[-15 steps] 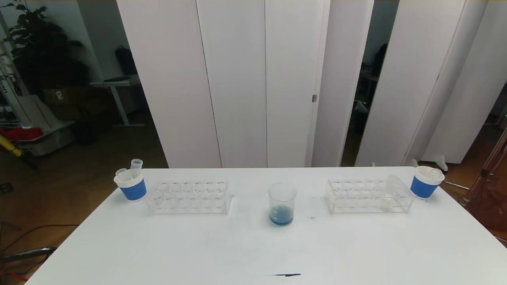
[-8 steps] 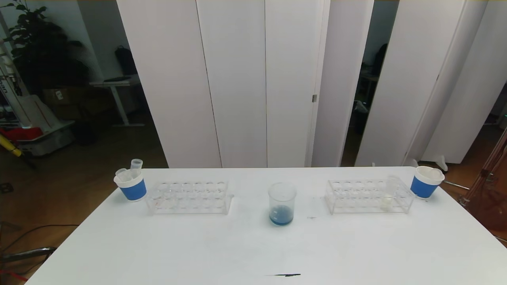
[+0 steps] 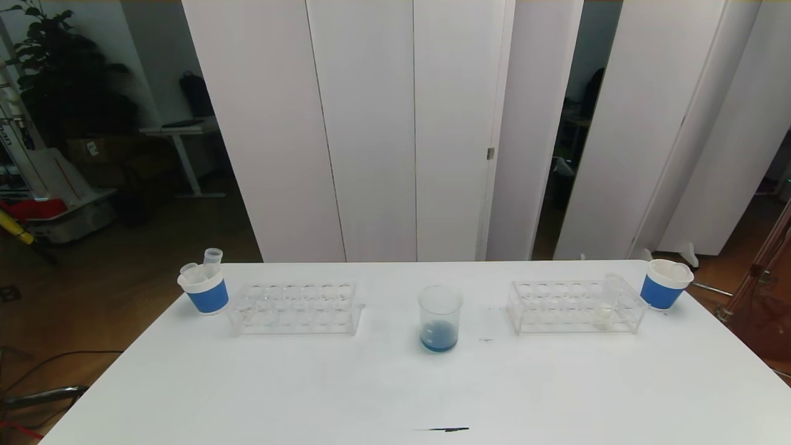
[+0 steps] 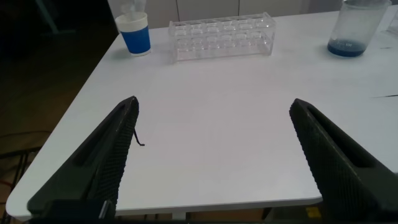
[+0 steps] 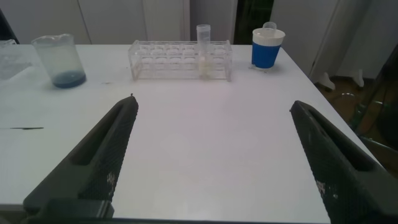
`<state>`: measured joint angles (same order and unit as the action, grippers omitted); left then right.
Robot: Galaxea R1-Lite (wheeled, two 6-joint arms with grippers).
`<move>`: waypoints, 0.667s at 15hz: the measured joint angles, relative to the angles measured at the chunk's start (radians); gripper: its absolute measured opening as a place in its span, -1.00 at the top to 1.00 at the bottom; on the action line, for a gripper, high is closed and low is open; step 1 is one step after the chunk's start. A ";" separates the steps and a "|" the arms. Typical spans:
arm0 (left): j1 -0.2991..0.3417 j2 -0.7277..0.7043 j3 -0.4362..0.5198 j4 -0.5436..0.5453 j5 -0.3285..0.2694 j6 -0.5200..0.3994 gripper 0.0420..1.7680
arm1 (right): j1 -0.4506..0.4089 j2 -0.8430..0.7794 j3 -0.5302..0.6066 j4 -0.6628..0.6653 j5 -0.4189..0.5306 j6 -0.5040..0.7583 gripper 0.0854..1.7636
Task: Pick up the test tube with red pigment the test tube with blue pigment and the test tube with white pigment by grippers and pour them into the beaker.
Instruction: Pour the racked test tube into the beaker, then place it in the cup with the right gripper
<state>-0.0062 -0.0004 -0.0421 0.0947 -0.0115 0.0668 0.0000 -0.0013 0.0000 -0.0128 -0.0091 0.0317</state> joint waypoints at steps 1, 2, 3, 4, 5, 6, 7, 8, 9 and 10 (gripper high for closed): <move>0.000 0.000 0.003 -0.003 0.001 -0.003 -0.96 | 0.000 0.000 0.000 0.000 0.000 0.000 -0.99; 0.000 0.000 0.008 -0.016 0.000 -0.001 -0.96 | 0.000 0.000 0.000 0.000 0.000 0.000 -0.99; 0.000 0.000 0.019 -0.050 0.001 -0.001 -0.96 | 0.000 0.000 0.000 0.000 0.000 0.000 -0.99; 0.000 0.000 0.028 -0.089 0.002 -0.006 -0.96 | 0.000 0.000 0.000 0.000 0.000 0.000 -0.99; 0.000 0.000 0.036 -0.090 0.002 -0.006 -0.96 | 0.000 0.000 0.000 0.000 0.000 0.000 -0.99; 0.000 0.000 0.039 -0.093 0.002 -0.006 -0.96 | 0.000 0.000 0.000 0.000 0.000 0.000 -0.99; 0.000 0.000 0.040 -0.093 0.002 -0.006 -0.96 | 0.000 0.000 0.000 0.000 0.000 0.000 -0.99; 0.000 0.000 0.041 -0.093 0.002 -0.006 -0.96 | 0.000 0.000 0.000 0.000 0.000 0.000 -0.99; 0.000 0.000 0.041 -0.093 0.002 -0.006 -0.96 | 0.000 0.000 0.000 0.000 0.000 0.000 -0.99; 0.000 0.000 0.042 -0.093 0.002 -0.006 -0.96 | 0.000 0.000 0.000 0.000 0.000 0.000 -0.99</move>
<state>-0.0057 -0.0004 0.0000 0.0017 -0.0091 0.0606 0.0000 -0.0009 0.0000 -0.0128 -0.0089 0.0317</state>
